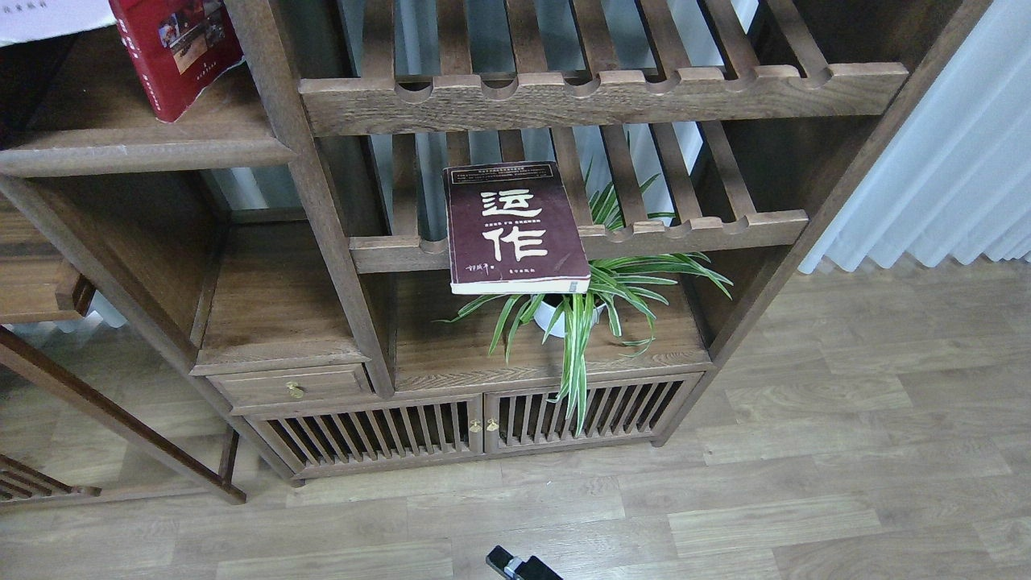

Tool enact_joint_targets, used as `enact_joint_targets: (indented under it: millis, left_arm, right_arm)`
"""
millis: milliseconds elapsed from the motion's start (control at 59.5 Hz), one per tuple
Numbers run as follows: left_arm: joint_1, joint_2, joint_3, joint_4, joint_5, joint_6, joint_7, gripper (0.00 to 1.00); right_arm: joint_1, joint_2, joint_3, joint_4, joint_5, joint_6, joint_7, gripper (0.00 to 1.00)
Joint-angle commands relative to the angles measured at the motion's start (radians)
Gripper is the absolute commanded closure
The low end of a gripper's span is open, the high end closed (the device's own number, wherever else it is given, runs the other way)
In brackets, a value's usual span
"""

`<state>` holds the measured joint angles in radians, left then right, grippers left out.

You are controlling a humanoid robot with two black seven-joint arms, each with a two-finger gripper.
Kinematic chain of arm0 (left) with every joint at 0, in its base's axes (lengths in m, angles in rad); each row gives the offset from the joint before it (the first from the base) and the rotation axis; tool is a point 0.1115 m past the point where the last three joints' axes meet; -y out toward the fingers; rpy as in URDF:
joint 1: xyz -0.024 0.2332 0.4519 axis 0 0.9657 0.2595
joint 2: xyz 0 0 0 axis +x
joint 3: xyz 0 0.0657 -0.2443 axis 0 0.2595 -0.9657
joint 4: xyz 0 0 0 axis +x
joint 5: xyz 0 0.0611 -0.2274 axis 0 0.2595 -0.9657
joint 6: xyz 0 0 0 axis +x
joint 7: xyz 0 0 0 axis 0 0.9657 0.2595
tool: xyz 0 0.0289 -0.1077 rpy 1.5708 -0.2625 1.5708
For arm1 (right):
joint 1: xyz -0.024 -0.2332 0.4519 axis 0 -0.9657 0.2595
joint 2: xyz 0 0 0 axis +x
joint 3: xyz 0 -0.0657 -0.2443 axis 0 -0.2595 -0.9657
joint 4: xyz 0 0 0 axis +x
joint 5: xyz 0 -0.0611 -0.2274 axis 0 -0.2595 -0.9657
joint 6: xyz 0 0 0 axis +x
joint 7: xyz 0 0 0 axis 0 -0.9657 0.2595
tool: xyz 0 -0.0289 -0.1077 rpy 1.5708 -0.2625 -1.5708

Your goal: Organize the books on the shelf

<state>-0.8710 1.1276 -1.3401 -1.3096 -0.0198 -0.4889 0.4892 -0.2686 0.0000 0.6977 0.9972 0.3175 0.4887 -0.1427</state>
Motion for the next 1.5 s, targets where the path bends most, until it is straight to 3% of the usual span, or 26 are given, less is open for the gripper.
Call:
enact_joint_targets:
  millis: [0,589,1295,1480]
  left_arm:
    - [-0.057,0.018,0.050,0.020,0.000,0.000,-0.001,0.99]
    - [-0.071,0.101,0.042,0.055,0.040,0.000,-0.001,0.99]
    - [-0.077,-0.005,0.050,0.139,0.161,0.000,-0.001,0.99]
    - [-0.147,-0.088,0.062,0.185,0.213,0.000,-0.001,0.98]
  right_arm:
    - [0.002,0.000,0.000,0.001,0.000,0.000,0.000,0.05]
    - [0.002,0.000,0.000,0.009,0.003,0.000,0.000,0.05]
    - [0.003,0.000,0.008,0.018,-0.003,0.000,0.002,0.05]
    - [0.006,0.000,0.017,0.031,-0.005,0.000,0.000,0.05]
